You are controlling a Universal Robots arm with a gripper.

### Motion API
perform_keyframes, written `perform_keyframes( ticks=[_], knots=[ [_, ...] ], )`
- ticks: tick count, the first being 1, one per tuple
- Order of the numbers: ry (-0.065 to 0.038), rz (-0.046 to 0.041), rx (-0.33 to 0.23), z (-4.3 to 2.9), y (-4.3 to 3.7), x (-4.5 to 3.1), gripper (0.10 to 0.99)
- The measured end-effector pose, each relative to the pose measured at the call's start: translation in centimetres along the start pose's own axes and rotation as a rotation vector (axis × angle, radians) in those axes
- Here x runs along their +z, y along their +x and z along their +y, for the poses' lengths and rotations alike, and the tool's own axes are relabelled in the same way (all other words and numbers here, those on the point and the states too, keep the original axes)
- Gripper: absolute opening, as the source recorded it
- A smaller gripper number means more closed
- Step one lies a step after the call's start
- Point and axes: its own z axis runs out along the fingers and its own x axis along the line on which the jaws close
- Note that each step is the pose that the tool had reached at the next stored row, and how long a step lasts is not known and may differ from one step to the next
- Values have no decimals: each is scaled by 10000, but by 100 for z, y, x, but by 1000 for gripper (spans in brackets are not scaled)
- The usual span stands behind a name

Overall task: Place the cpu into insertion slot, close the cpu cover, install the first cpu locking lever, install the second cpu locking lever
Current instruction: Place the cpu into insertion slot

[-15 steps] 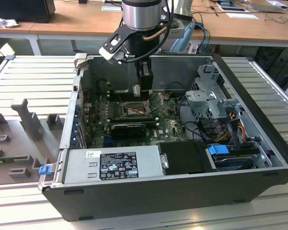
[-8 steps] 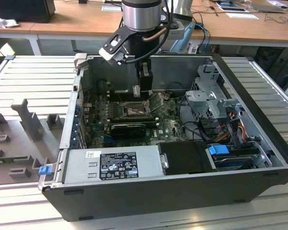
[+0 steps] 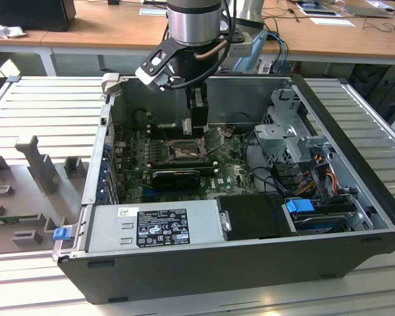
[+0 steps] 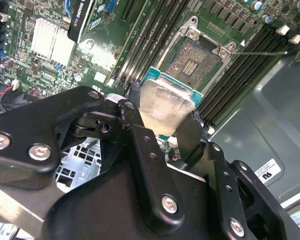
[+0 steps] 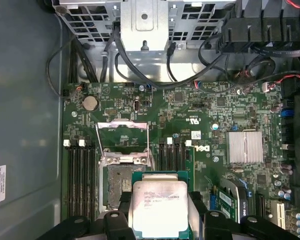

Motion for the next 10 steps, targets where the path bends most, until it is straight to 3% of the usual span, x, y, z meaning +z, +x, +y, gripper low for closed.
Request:
perform_keyframes(
  ticks=[10],
  knots=[
    [0, 0, 0, -15, -3, 163, 525]
  ],
)
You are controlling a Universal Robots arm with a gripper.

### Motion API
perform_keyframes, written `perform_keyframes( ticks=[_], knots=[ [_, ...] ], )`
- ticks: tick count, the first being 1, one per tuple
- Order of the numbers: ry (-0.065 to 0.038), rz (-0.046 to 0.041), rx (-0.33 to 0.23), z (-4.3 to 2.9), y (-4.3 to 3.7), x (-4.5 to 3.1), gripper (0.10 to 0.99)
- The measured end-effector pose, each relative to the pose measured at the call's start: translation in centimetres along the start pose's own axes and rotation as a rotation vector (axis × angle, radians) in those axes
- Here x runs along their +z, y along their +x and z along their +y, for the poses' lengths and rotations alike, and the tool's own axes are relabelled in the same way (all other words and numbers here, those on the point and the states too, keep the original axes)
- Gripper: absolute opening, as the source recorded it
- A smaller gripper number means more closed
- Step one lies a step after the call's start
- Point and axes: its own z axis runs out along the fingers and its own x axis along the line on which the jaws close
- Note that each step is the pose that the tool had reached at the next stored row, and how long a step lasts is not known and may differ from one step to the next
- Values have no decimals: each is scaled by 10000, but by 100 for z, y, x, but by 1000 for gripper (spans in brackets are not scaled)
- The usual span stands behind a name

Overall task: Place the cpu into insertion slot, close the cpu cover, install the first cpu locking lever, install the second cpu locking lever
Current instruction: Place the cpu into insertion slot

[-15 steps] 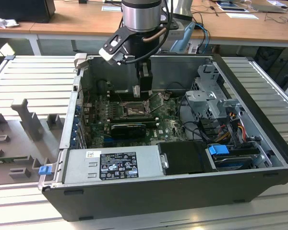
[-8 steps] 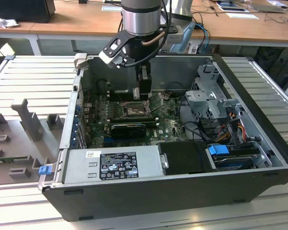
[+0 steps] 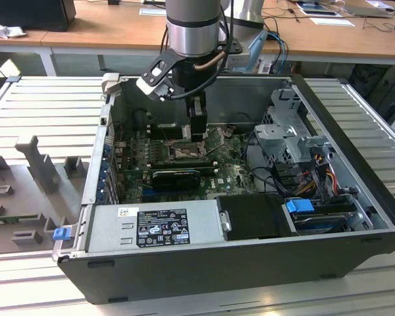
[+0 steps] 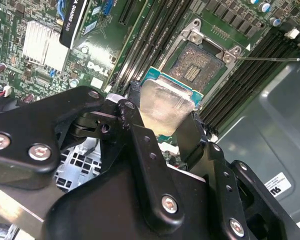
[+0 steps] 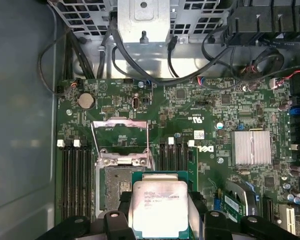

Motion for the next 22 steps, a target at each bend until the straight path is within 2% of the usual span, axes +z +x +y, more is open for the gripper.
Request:
perform_keyframes(
  ticks=[4, 22],
  knots=[
    [0, 1, 0, -5, -1, 56, 525],
    [0, 0, 0, -19, -5, 225, 525]
  ],
)
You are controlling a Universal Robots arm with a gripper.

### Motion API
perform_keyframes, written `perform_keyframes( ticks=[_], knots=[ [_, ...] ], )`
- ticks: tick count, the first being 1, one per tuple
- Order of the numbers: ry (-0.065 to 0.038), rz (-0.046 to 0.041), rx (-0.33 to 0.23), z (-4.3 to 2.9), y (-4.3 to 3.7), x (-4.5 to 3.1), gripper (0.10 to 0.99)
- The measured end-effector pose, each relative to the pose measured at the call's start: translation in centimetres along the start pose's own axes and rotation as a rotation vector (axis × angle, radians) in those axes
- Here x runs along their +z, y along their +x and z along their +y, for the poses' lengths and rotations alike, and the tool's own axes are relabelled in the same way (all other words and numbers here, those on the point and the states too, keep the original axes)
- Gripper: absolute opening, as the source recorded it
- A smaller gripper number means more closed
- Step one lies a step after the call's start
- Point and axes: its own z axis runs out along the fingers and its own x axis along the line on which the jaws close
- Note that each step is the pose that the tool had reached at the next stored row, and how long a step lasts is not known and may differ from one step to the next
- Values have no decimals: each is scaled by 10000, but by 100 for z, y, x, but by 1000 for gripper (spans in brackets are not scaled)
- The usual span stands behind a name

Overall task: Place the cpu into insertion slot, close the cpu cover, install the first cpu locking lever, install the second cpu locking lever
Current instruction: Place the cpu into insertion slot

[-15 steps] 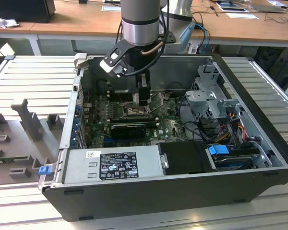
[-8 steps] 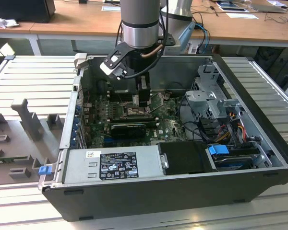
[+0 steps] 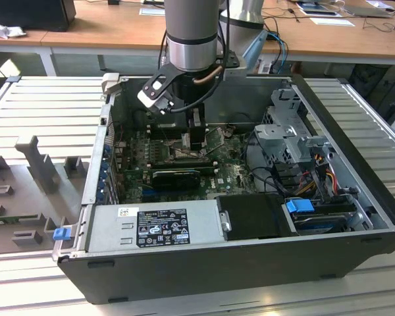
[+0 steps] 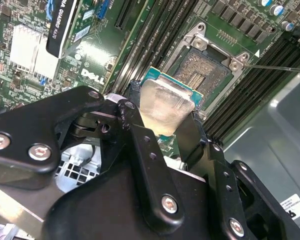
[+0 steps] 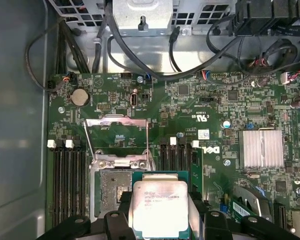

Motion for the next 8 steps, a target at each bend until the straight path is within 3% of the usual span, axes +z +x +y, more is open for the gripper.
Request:
perform_keyframes(
  ticks=[8],
  knots=[
    [1, -1, 0, -4, -1, 43, 525]
  ],
)
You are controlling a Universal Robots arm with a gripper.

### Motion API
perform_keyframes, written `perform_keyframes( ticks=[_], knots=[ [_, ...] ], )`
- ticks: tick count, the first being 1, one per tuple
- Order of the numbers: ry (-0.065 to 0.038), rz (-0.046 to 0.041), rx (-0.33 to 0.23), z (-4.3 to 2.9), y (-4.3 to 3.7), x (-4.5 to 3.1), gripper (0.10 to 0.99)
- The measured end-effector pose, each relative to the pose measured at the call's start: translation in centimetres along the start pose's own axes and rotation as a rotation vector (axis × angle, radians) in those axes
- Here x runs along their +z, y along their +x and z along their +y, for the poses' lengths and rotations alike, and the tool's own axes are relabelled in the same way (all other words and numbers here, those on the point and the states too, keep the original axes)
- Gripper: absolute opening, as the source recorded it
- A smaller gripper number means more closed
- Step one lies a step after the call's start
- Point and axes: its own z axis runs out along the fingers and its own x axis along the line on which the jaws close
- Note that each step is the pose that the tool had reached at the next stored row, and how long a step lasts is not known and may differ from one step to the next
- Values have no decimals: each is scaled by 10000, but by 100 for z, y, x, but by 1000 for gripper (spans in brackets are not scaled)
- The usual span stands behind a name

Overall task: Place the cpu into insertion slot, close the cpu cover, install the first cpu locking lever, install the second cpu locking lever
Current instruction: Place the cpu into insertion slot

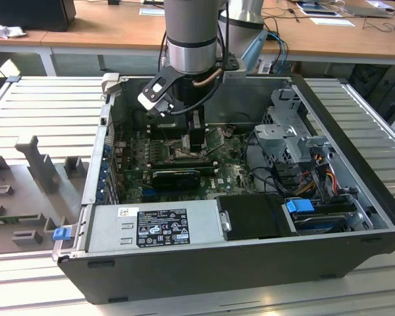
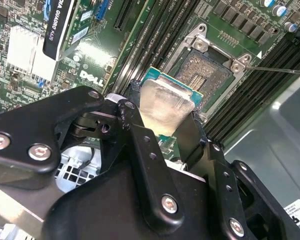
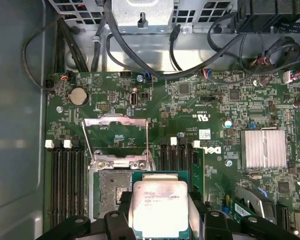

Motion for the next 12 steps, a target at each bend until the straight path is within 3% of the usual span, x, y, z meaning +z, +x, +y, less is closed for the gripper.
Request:
perform_keyframes(
  ticks=[5, 12],
  knots=[
    [0, 1, 0, -3, -1, 38, 525],
    [0, 0, 0, -13, 42, 147, 525]
  ],
)
